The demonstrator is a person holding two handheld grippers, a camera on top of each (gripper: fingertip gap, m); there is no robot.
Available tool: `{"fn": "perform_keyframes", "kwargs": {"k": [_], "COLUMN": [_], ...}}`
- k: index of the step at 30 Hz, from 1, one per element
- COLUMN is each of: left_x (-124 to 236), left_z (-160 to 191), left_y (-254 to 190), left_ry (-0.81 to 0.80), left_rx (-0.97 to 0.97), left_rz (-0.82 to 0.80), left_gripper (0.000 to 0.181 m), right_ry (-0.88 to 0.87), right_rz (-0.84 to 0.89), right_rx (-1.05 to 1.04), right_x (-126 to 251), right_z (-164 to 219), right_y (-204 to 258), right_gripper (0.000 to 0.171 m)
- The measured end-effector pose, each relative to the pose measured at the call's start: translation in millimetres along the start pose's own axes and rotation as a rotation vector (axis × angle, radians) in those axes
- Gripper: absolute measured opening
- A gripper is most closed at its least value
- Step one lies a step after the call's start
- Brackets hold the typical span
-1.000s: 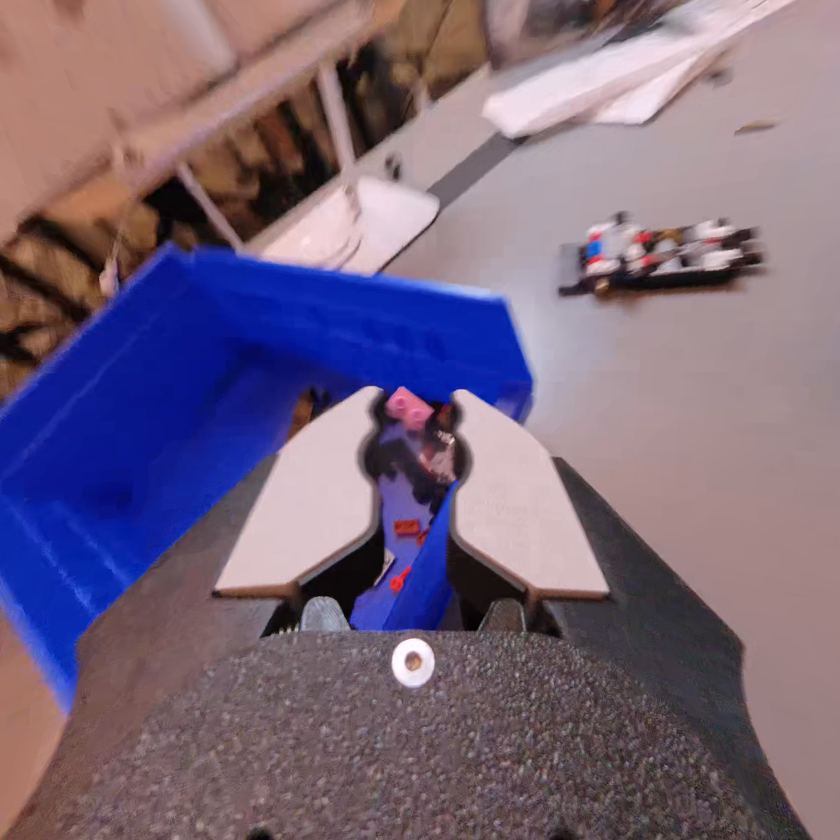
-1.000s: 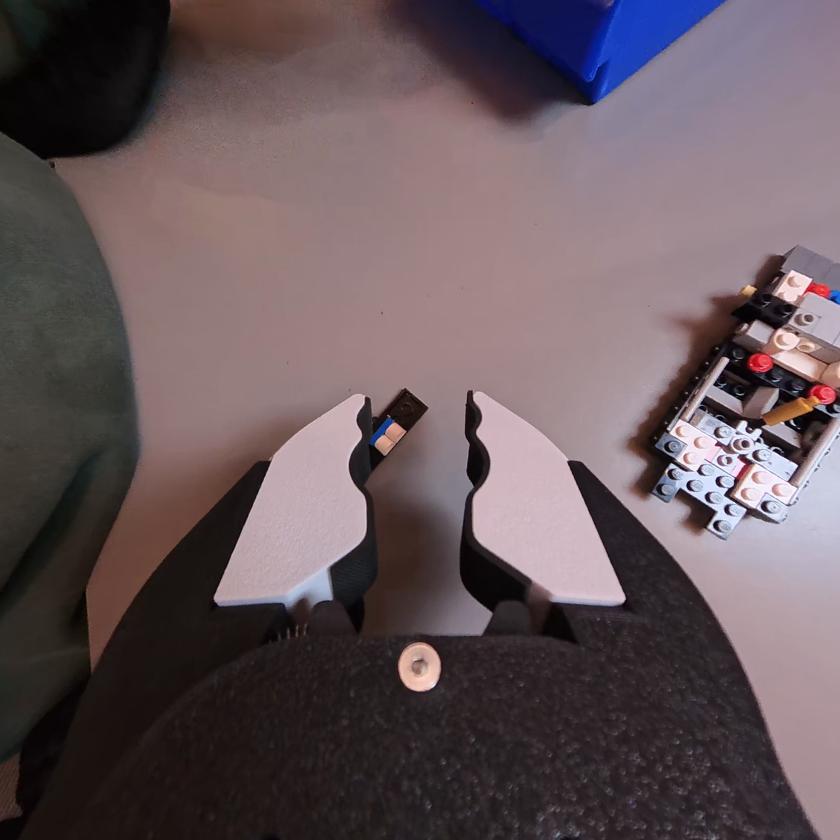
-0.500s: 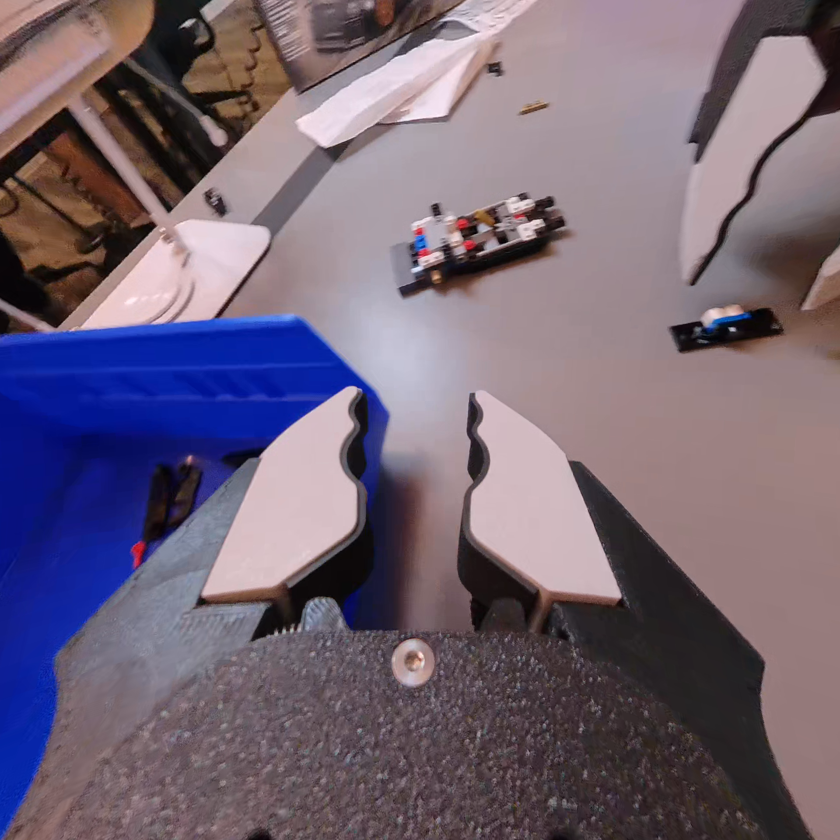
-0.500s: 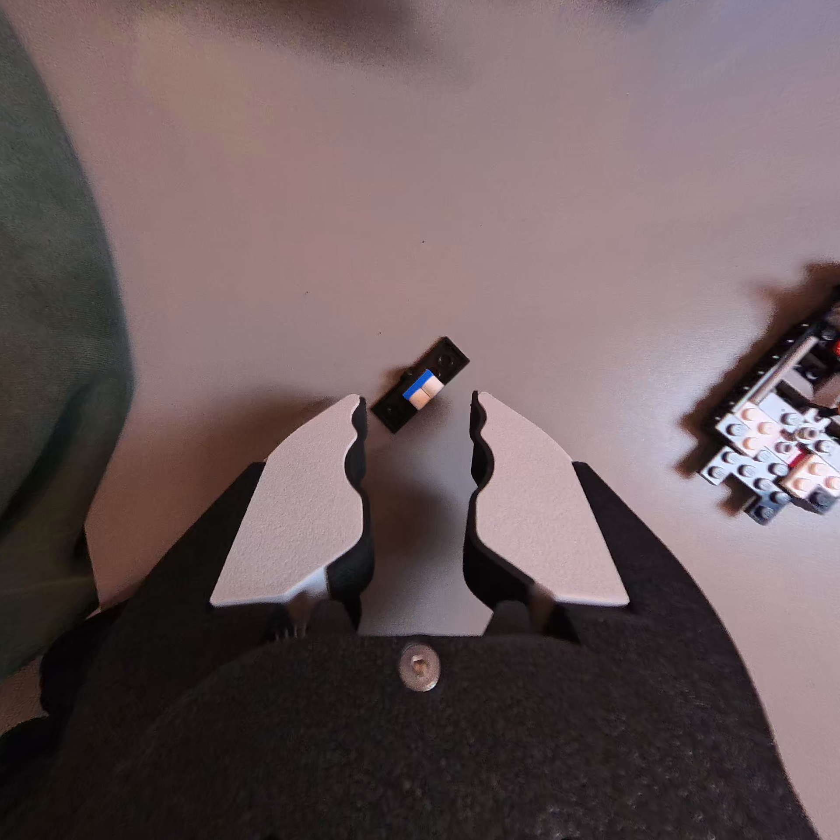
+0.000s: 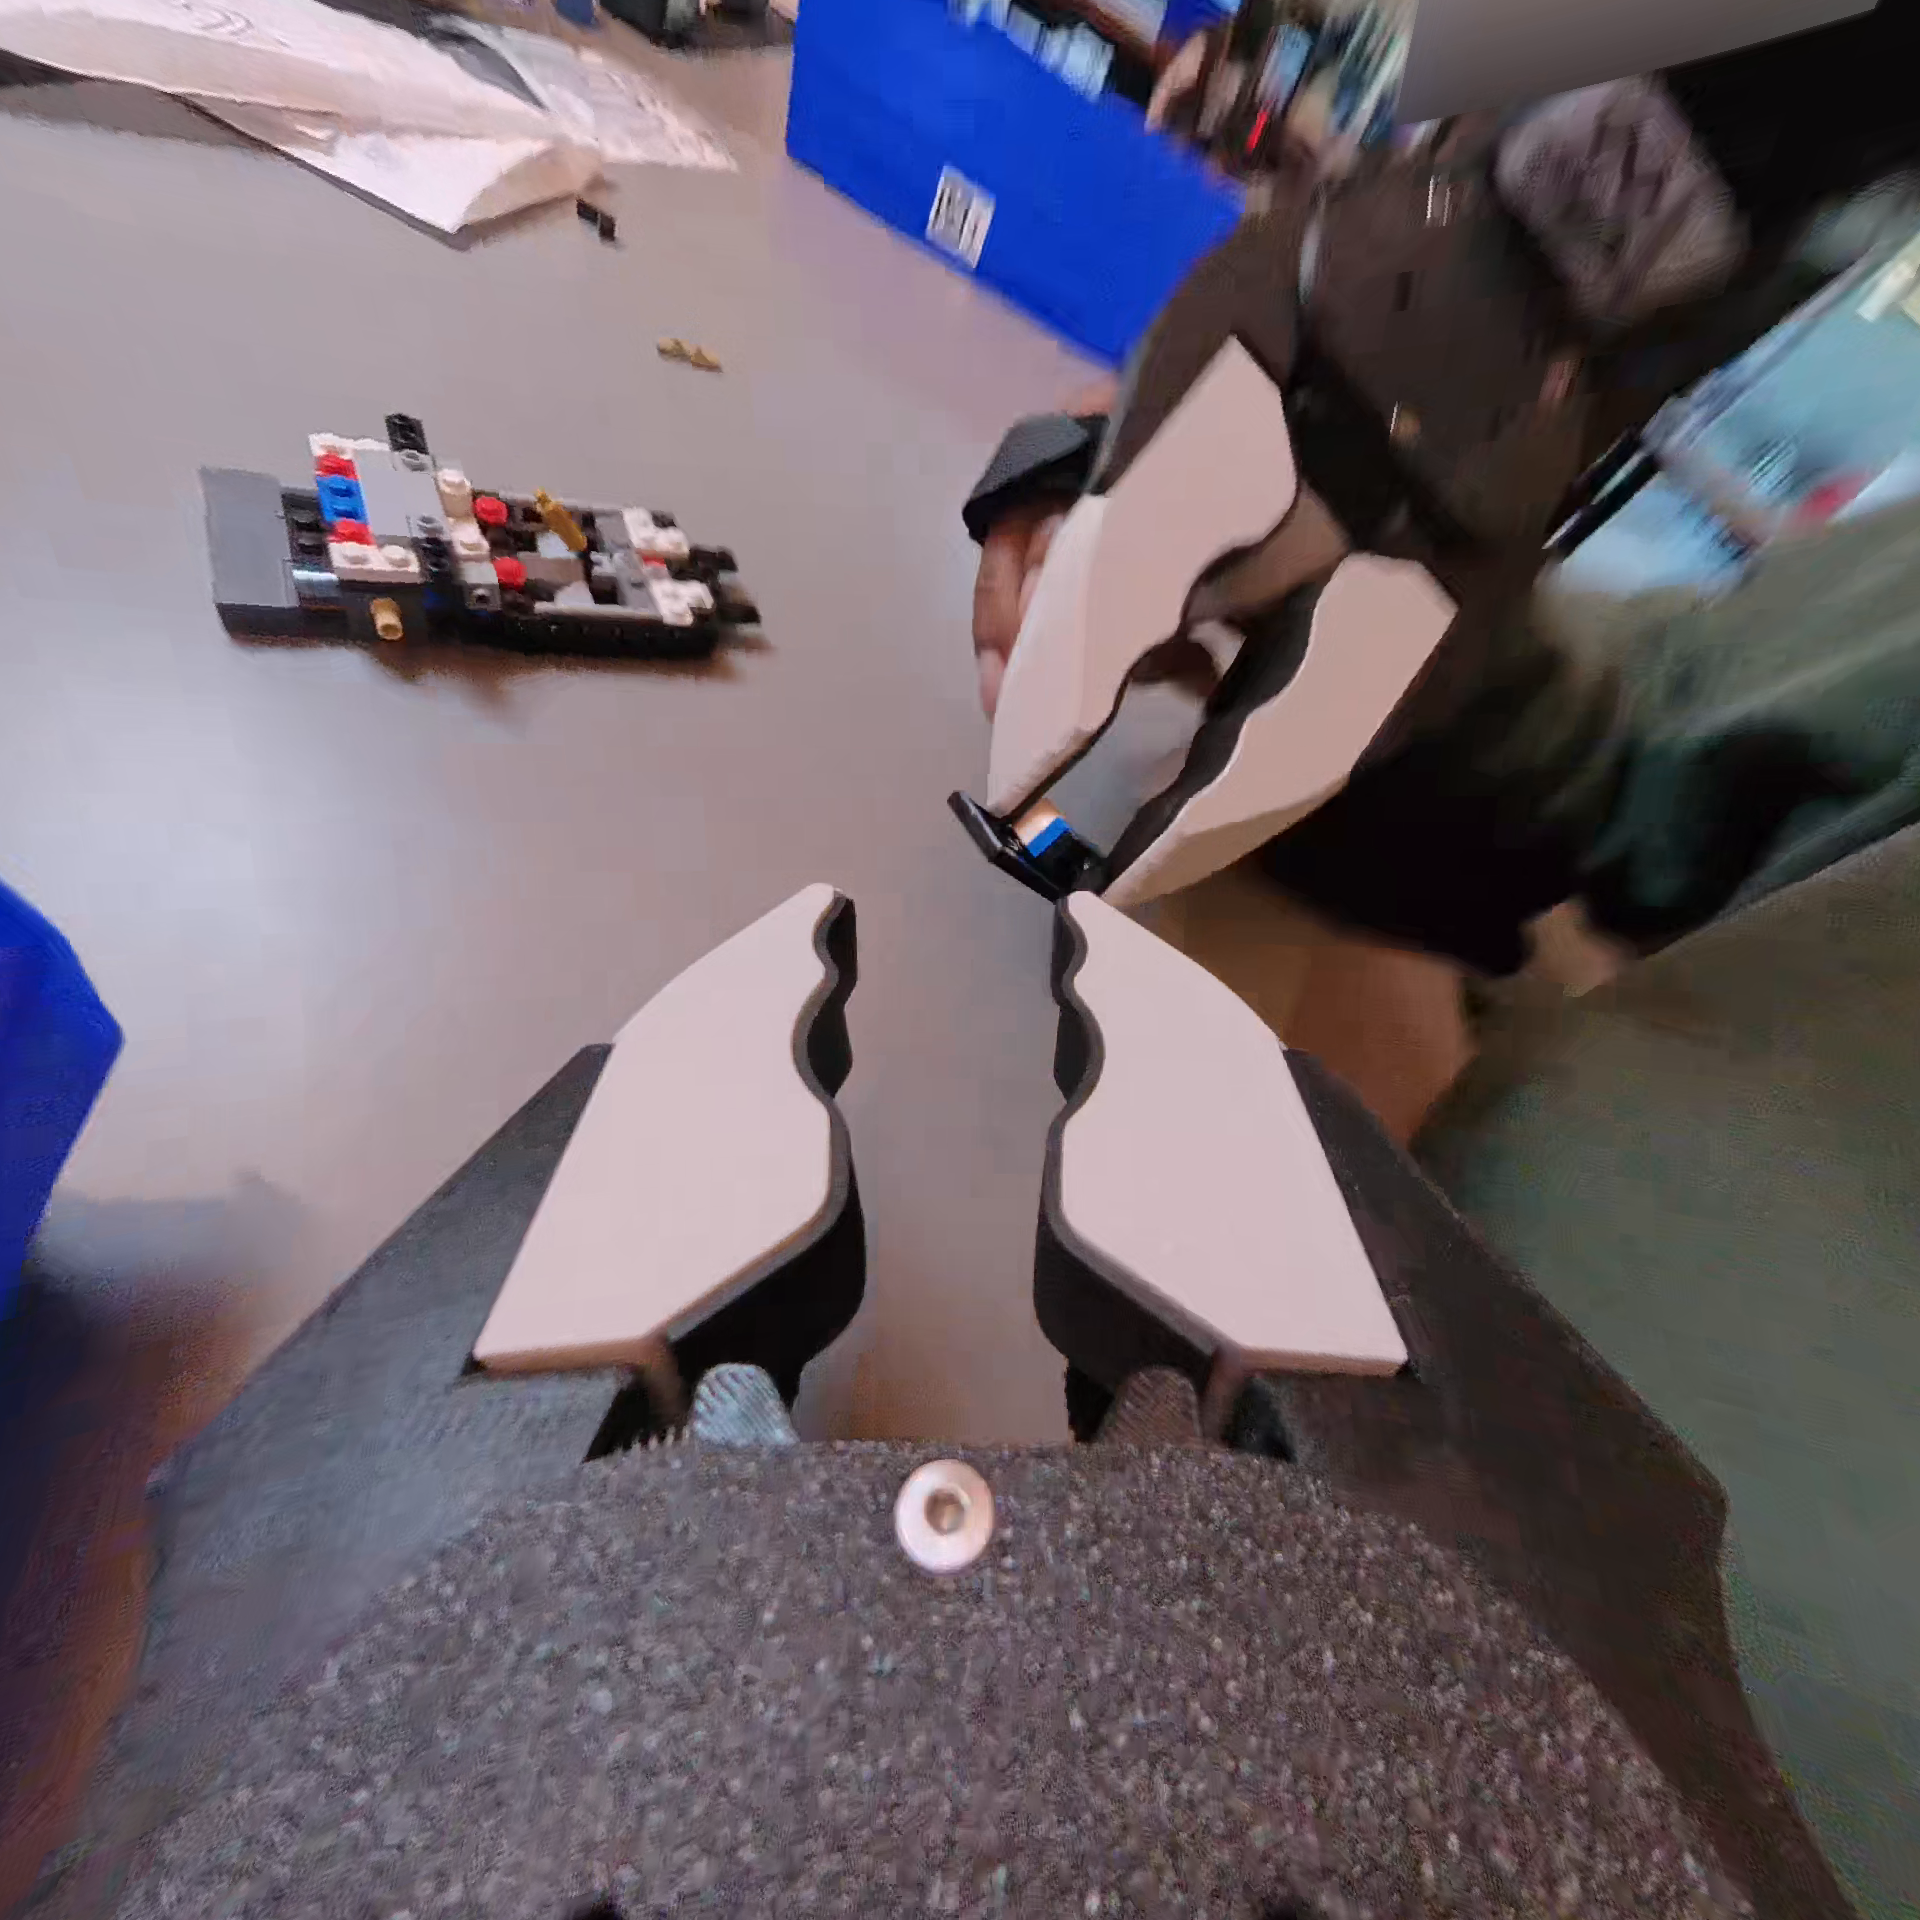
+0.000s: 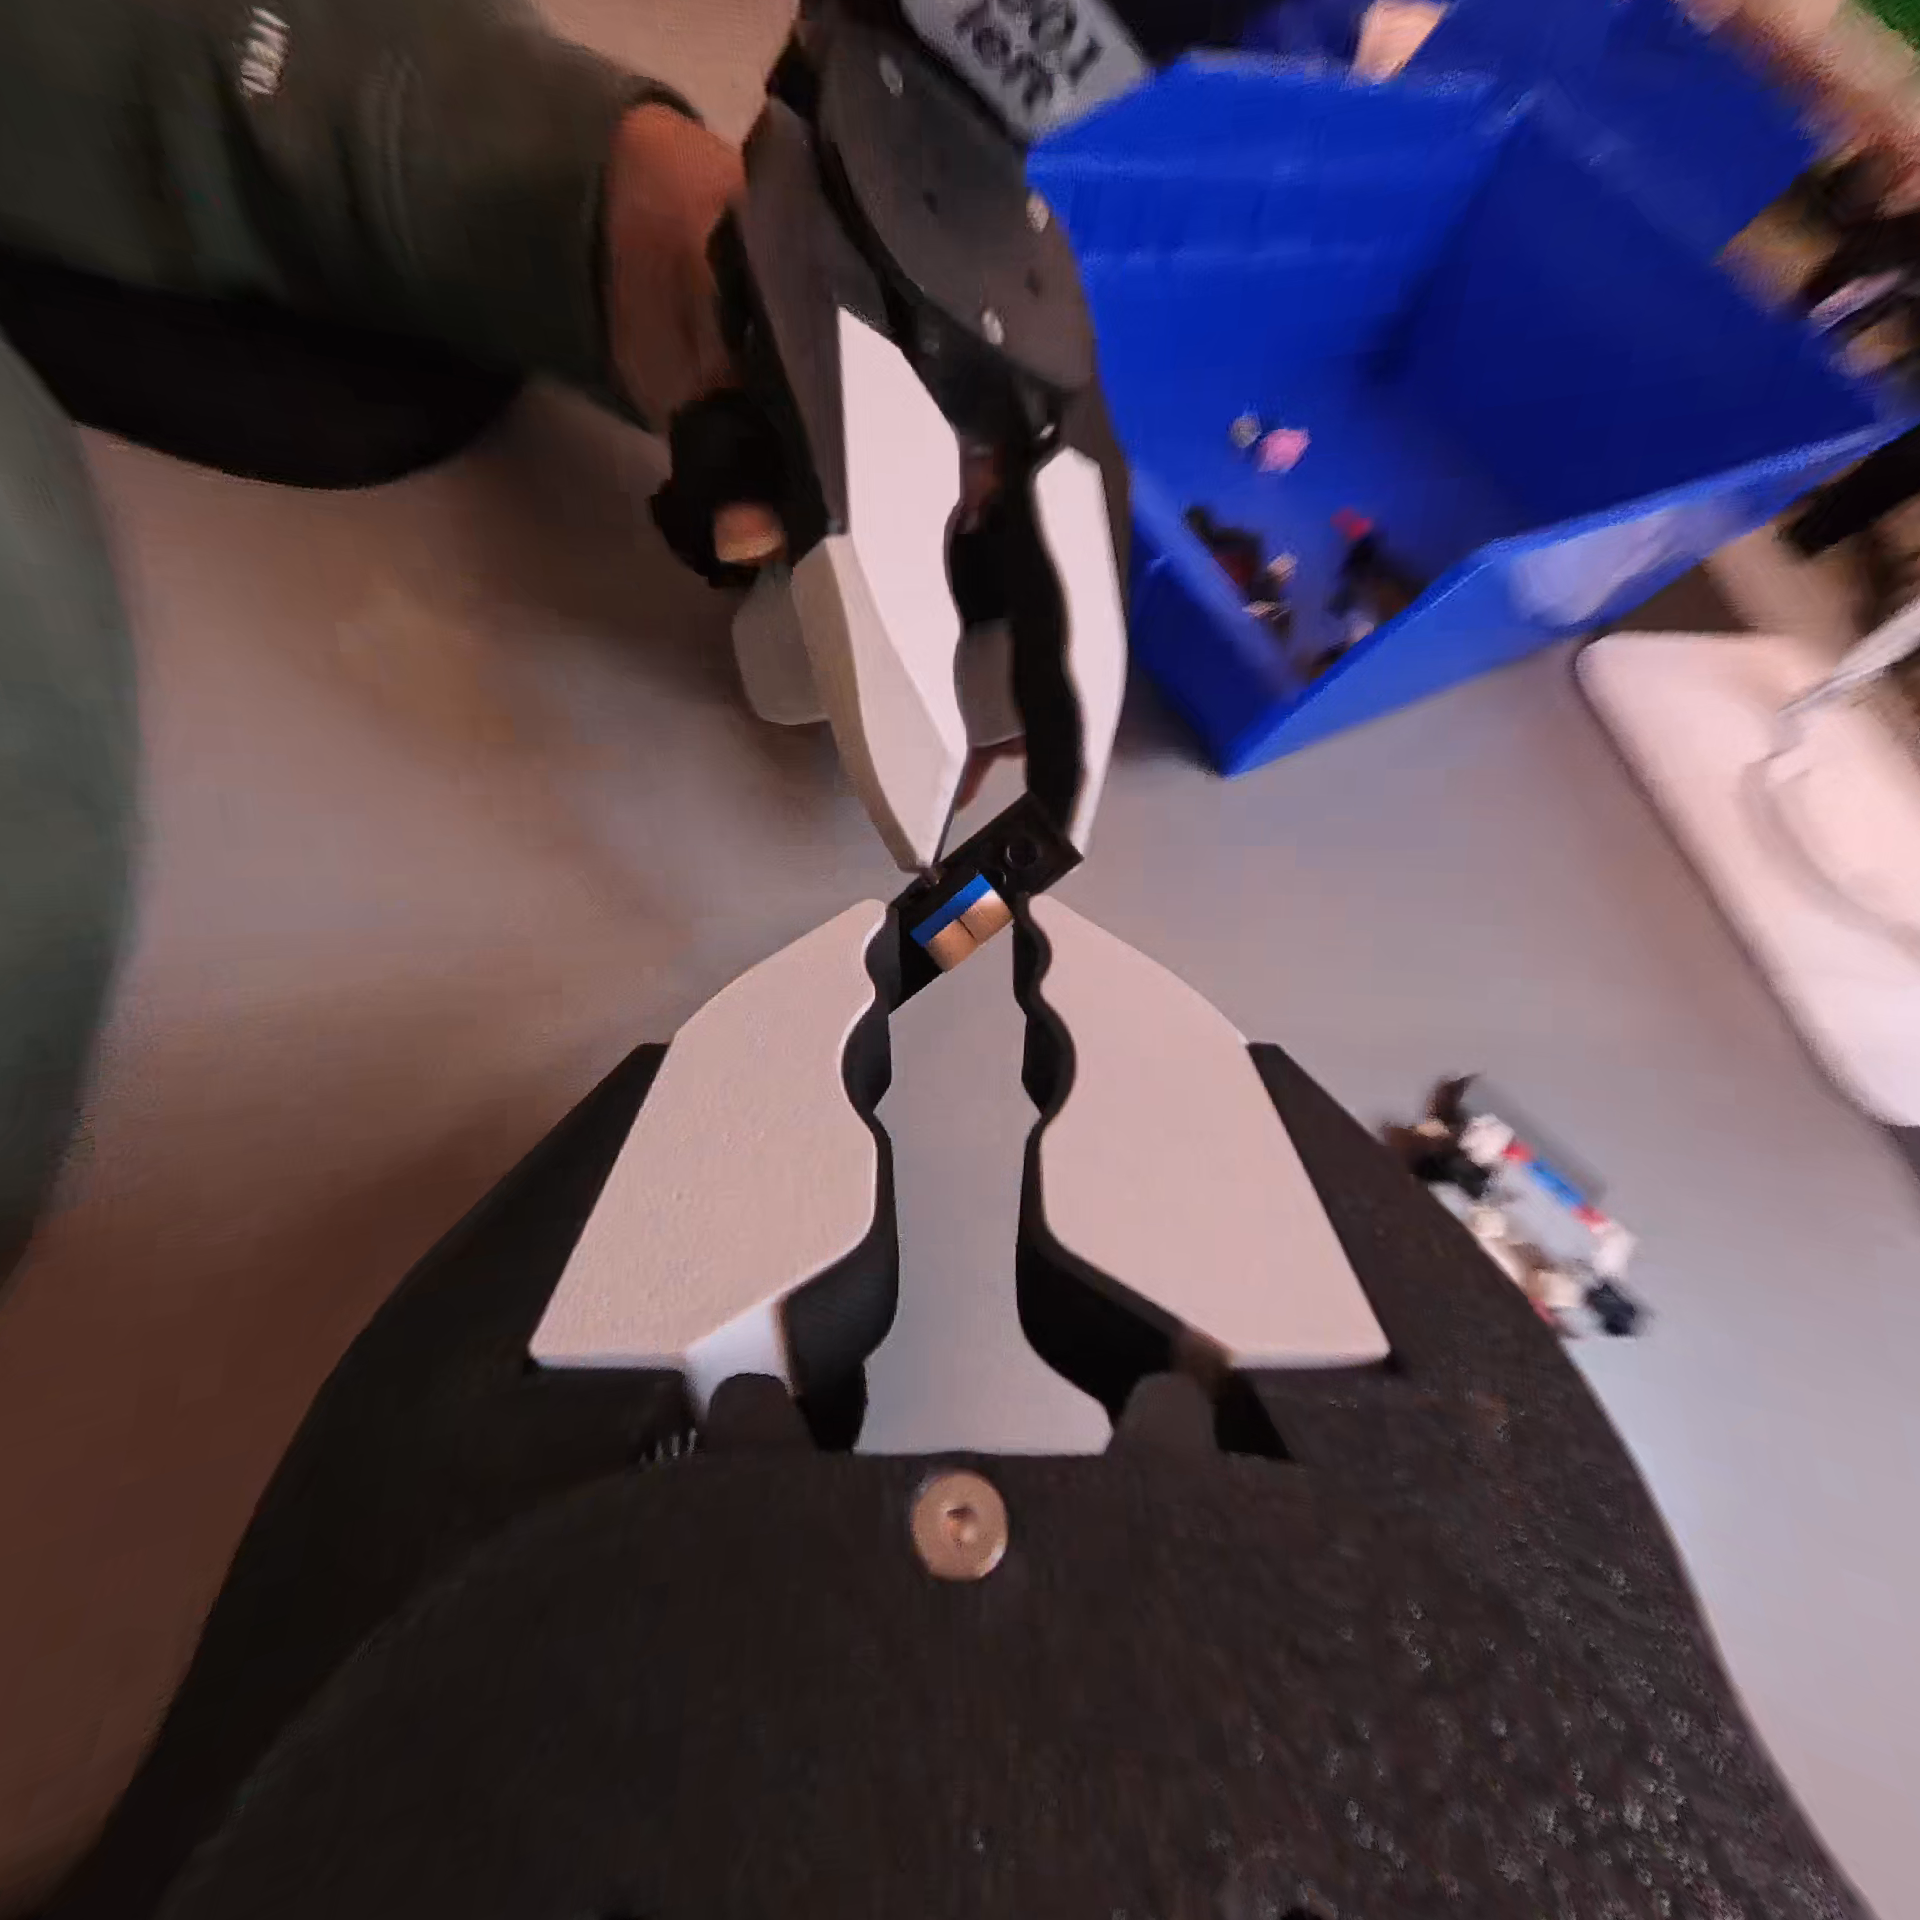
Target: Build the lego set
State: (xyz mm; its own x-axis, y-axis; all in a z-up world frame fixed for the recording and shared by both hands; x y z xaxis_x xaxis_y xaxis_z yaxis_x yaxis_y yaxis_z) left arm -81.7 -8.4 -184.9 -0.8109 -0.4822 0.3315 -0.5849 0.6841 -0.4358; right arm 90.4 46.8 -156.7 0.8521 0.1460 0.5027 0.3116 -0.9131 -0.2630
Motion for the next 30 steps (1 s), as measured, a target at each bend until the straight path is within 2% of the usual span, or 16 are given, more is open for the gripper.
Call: {"fn": "perform_keyframes", "kwargs": {"k": [4,7,9,18,30], "left_x": [10.6,12.1,13.9,14.5,7.5], "left_z": [-10.4,-10.3,-11.3,-10.8,4.8], "left_y": [2.1,3.6,3.3,4.0,18.9], "left_ry": [-0.195,-0.224,-0.233,-0.206,-0.004], "left_rx": [0.223,0.287,0.28,0.241,0.469], "left_rz": [0.201,0.26,0.255,0.185,0.266], "left_gripper": [0.019,0.006,0.006,0.007,0.003], "right_ry": [-0.068,-0.056,-0.055,0.011,0.064], "right_rz": [0.116,0.205,0.247,0.356,0.217], "right_rx": [0.141,0.235,0.277,0.398,0.485], "right_x": [2.7,0.3,-1.1,-11.2,-20.8], "right_z": [-9.5,-13.5,-15.0,-15.6,-8.3], "right_y": [4.9,9.2,11.5,18.2,29.9], "right_gripper": [0.02,0.02,0.02,0.021,0.019]}}
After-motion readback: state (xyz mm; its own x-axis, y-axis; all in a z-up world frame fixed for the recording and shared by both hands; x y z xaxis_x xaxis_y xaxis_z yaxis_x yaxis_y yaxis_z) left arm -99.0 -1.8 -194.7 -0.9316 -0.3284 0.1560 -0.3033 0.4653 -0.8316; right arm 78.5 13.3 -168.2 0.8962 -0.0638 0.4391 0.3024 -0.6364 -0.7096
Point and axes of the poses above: each gripper's, where its closed fingertips meet, x back along the fingers, z out of its underside, y = z × x across the jaws, the point moved 10 cm from there along x, back along the fingers, and after that the axes turned 1 degree about x, right-handed, at the moved point
